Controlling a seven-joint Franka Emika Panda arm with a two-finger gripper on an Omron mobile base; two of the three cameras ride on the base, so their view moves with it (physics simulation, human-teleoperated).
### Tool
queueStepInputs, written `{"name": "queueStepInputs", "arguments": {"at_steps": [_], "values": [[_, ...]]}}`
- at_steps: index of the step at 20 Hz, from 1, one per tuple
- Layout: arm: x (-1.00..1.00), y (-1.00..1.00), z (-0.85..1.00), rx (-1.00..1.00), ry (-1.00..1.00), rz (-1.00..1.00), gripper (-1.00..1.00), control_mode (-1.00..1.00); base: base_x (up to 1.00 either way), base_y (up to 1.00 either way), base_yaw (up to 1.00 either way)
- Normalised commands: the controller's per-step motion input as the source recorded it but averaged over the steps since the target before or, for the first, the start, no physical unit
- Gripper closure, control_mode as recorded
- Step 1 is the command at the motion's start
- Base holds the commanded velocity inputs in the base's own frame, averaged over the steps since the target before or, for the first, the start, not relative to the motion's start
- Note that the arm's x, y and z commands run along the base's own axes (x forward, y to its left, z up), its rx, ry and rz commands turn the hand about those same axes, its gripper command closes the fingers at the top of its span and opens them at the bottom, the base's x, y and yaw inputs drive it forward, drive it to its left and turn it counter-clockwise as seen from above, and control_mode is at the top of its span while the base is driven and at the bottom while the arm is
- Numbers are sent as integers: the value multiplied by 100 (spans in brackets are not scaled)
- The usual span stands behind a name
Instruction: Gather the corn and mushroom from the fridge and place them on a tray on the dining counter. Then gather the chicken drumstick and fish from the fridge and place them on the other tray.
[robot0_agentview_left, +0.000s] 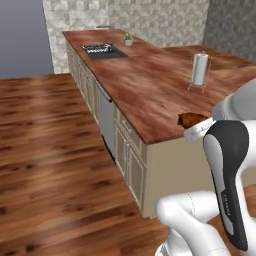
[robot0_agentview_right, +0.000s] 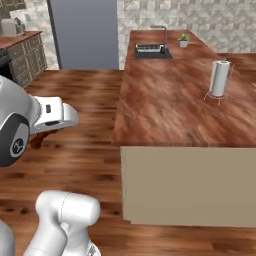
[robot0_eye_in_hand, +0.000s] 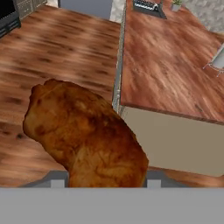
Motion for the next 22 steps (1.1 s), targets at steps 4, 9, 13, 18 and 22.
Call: {"name": "queueStepInputs", "arguments": {"at_steps": [4, 9, 13, 18, 22], "values": [[0, 0, 0, 0, 0, 0, 100, 100, 9, -100, -12], [0, 0, 0, 0, 0, 0, 100, 100, 30, -100, -8], [0, 0, 0, 0, 0, 0, 100, 100, 10, -100, -11], [0, 0, 0, 0, 0, 0, 100, 100, 5, -99, -11], [0, 0, 0, 0, 0, 0, 100, 100, 0, -99, -8]]}}
